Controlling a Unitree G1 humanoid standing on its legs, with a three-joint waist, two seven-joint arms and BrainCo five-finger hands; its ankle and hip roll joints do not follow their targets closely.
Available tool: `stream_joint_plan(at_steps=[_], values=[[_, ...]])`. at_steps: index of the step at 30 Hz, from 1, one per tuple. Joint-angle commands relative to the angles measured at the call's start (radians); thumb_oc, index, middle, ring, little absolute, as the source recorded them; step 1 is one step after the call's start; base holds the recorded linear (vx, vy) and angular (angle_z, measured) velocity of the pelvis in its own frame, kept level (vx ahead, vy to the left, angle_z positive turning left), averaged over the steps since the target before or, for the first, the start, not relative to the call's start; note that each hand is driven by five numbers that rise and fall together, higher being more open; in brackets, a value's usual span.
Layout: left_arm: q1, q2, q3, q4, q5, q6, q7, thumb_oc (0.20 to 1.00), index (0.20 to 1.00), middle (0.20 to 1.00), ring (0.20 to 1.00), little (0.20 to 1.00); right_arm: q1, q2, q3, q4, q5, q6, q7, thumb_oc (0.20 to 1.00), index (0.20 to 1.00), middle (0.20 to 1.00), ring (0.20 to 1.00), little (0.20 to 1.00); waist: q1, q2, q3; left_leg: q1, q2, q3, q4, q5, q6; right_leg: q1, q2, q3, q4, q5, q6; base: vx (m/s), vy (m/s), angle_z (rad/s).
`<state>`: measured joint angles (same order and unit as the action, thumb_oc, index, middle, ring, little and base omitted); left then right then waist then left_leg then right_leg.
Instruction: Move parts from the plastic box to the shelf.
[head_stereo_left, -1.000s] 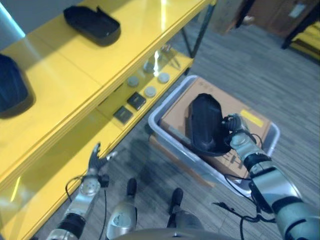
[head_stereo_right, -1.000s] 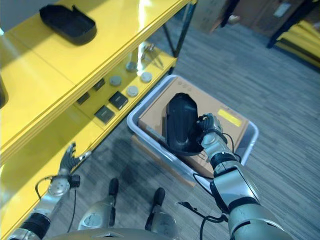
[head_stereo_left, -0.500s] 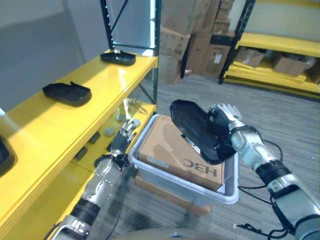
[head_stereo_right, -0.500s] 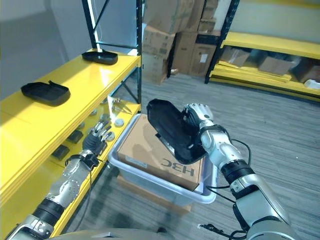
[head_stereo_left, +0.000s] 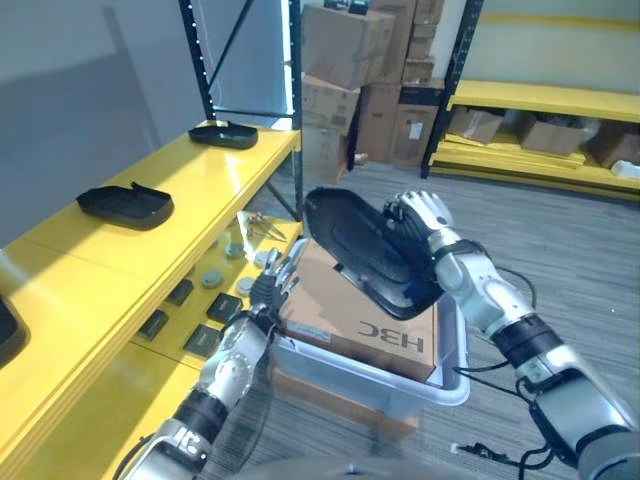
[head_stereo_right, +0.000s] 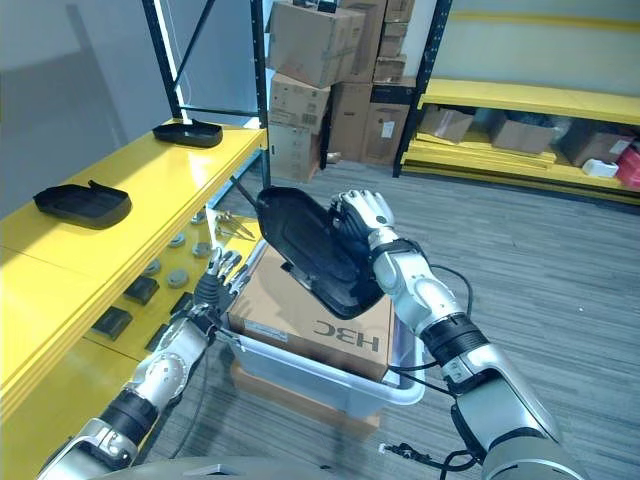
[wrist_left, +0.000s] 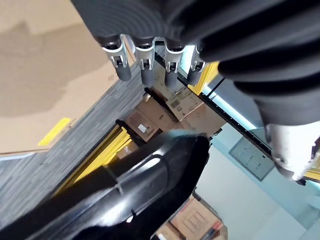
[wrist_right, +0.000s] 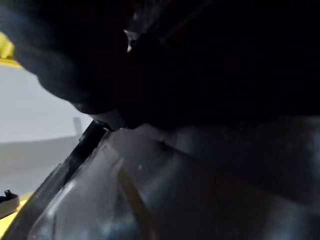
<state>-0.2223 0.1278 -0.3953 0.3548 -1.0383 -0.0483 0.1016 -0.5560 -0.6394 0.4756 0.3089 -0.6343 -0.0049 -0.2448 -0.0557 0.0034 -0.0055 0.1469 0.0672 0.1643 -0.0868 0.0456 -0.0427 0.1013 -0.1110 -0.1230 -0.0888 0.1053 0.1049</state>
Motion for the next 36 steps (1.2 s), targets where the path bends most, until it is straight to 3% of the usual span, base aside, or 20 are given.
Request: stream_joint_plan(at_steps=[1, 12, 13, 14, 15, 25, 29, 30, 31, 36], values=[[-0.132, -0.017, -0.041, 0.085, -0.017, -0.027, 0.003, 1.0, 1.0, 1.0, 1.0, 1.0, -0.152, 0.03, 0.034, -0.027, 0.021, -0.024, -0.054, 0.2, 0.2, 0.2, 0.2, 0.2, 0.029, -0.033, -0.049, 0.025, 0.017, -0.021, 0.01, -0.036, -0.005, 0.026, -0.027, -0.017, 0.072, -0.08, 0.034, 0.0, 0.0, 0.0], [-0.245, -0.03, -0.027, 0.123, 0.024, -0.044, 0.038, 1.0, 1.0, 1.0, 1.0, 1.0, -0.111, 0.176, 0.095, -0.213, 0.13, -0.096, 0.02, 0.2, 0.2, 0.2, 0.2, 0.2, 0.024, -0.033, -0.045, 0.013, 0.018, -0.025, 0.009, -0.027, -0.007, 0.016, -0.024, -0.021, 0.076, -0.076, 0.031, 0.0, 0.0, 0.0], [-0.25, -0.03, -0.024, 0.122, 0.031, -0.047, 0.041, 0.815, 0.815, 0.815, 0.815, 0.815, -0.099, 0.185, 0.099, -0.228, 0.147, -0.105, 0.029, 0.2, 0.2, 0.2, 0.2, 0.2, 0.023, -0.033, -0.045, 0.013, 0.018, -0.026, 0.008, -0.026, -0.007, 0.017, -0.024, -0.023, 0.076, -0.076, 0.031, 0.0, 0.0, 0.0], [-0.256, -0.03, -0.022, 0.123, 0.036, -0.051, 0.044, 0.445, 0.445, 0.445, 0.445, 0.445, -0.086, 0.195, 0.103, -0.244, 0.166, -0.112, 0.037, 0.2, 0.2, 0.2, 0.2, 0.2, 0.022, -0.033, -0.044, 0.012, 0.018, -0.027, 0.009, -0.026, -0.008, 0.017, -0.025, -0.023, 0.076, -0.076, 0.031, 0.0, 0.0, 0.0], [-0.264, -0.03, -0.016, 0.12, 0.043, -0.057, 0.049, 0.2, 0.2, 0.2, 0.2, 0.2, -0.07, 0.205, 0.112, -0.259, 0.186, -0.12, 0.046, 0.2, 0.2, 0.2, 0.2, 0.2, 0.02, -0.033, -0.043, 0.011, 0.018, -0.027, 0.008, -0.025, -0.008, 0.015, -0.025, -0.025, 0.076, -0.076, 0.031, 0.0, 0.0, 0.0], [-0.274, -0.019, 0.031, 0.085, 0.134, -0.116, 0.071, 0.2, 0.2, 0.2, 0.2, 0.2, 0.069, 0.262, 0.165, -0.369, 0.34, -0.184, 0.117, 0.2, 0.2, 0.2, 0.2, 0.2, 0.01, -0.032, -0.026, 0.008, 0.016, -0.025, 0.008, -0.024, -0.009, 0.006, -0.026, -0.018, 0.081, -0.073, 0.032, 0.0, 0.001, -0.01], [-0.263, -0.003, 0.038, 0.066, 0.193, -0.129, 0.079, 0.2, 0.2, 0.2, 0.2, 0.2, 0.114, 0.275, 0.178, -0.389, 0.481, -0.203, 0.172, 0.2, 0.2, 0.2, 0.2, 0.2, 0.01, -0.031, -0.02, 0.004, 0.016, -0.022, 0.009, -0.02, -0.01, 0.003, -0.027, -0.02, 0.081, -0.072, 0.032, 0.0, 0.0, -0.01], [-0.259, 0.003, 0.039, 0.066, 0.206, -0.128, 0.076, 0.2, 0.2, 0.2, 0.2, 0.2, 0.112, 0.275, 0.184, -0.39, 0.518, -0.203, 0.191, 0.31, 0.31, 0.31, 0.31, 0.31, 0.01, -0.031, -0.019, 0.003, 0.017, -0.021, 0.009, -0.019, -0.011, 0.002, -0.027, -0.019, 0.081, -0.071, 0.032, 0.0, 0.0, 0.0], [-0.255, 0.015, 0.041, 0.065, 0.233, -0.126, 0.071, 0.2, 0.2, 0.2, 0.2, 0.2, 0.108, 0.27, 0.189, -0.399, 0.551, -0.205, 0.209, 1.0, 1.0, 1.0, 1.0, 1.0, 0.011, -0.031, -0.019, 0.003, 0.017, -0.021, 0.009, -0.019, -0.012, 0.001, -0.026, -0.018, 0.08, -0.072, 0.032, 0.0, 0.0, 0.0], [-0.244, 0.041, 0.075, 0.059, 0.29, -0.137, 0.104, 0.2, 0.2, 0.2, 0.2, 0.2, 0.159, 0.255, 0.128, -0.476, 0.707, -0.218, 0.213, 1.0, 1.0, 1.0, 1.0, 1.0, 0.008, -0.028, -0.015, 0.0, 0.019, -0.018, 0.008, -0.015, -0.015, -0.002, -0.027, -0.019, 0.077, -0.068, 0.032, 0.0, 0.0, 0.0]])
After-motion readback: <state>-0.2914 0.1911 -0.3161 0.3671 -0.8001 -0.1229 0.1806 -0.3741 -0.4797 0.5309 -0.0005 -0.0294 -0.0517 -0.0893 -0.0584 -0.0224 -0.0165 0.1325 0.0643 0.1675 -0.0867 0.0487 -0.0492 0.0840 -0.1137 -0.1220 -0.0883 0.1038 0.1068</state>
